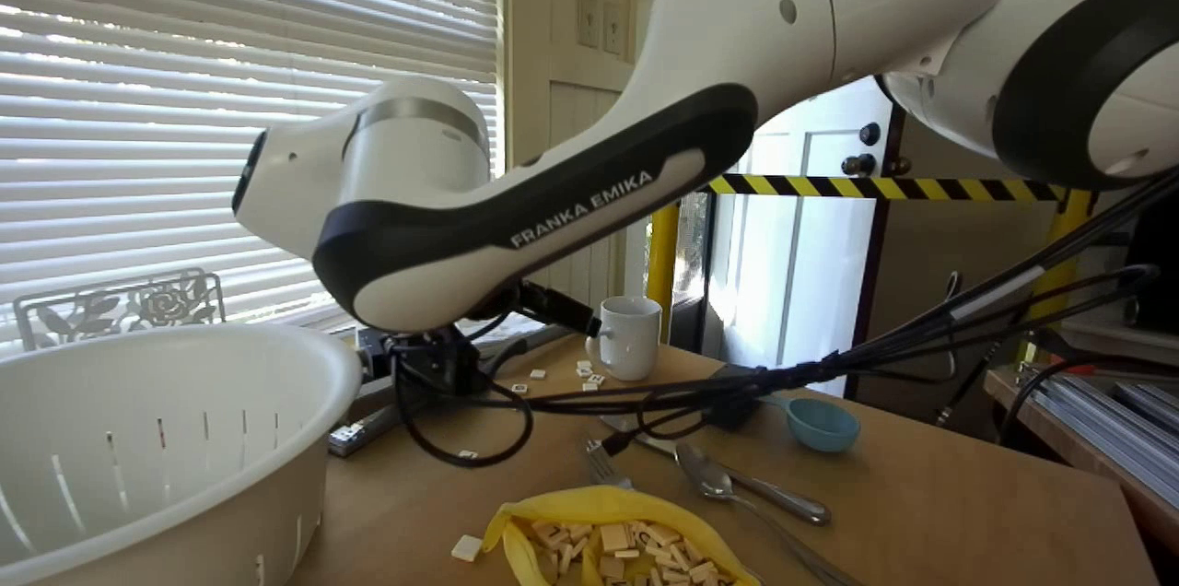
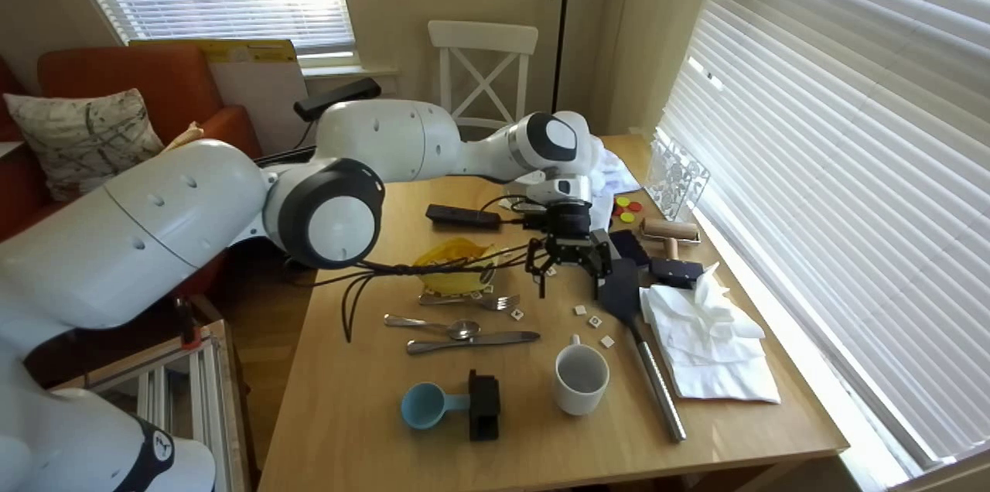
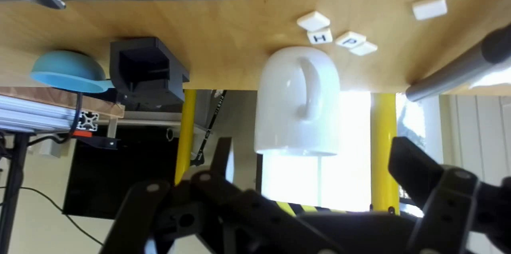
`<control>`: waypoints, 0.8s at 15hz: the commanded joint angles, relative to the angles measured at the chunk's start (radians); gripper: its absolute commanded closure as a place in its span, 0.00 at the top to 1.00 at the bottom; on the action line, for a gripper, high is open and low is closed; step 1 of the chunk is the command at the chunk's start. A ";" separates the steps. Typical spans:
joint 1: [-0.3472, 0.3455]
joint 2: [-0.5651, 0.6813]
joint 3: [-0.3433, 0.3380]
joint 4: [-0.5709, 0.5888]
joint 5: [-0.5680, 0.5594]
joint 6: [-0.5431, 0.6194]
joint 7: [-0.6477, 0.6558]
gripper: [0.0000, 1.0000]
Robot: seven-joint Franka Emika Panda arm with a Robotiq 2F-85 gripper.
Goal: Pour the tile letters from the cup into the bowl
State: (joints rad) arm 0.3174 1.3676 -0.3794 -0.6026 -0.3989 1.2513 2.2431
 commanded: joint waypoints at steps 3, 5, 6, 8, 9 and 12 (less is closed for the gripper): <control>0.025 -0.175 0.005 -0.134 0.007 -0.026 0.065 1.00; 0.037 -0.230 0.000 -0.189 -0.011 -0.013 0.046 1.00; 0.046 -0.259 -0.002 -0.225 -0.020 -0.009 0.034 1.00; 0.071 -0.325 -0.004 -0.323 -0.055 0.024 -0.014 1.00; 0.079 -0.349 -0.005 -0.358 -0.065 0.034 -0.018 1.00; 0.109 -0.420 -0.007 -0.476 -0.124 0.096 -0.036 1.00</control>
State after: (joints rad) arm 0.3805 1.0634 -0.3817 -0.8808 -0.4582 1.2610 2.2177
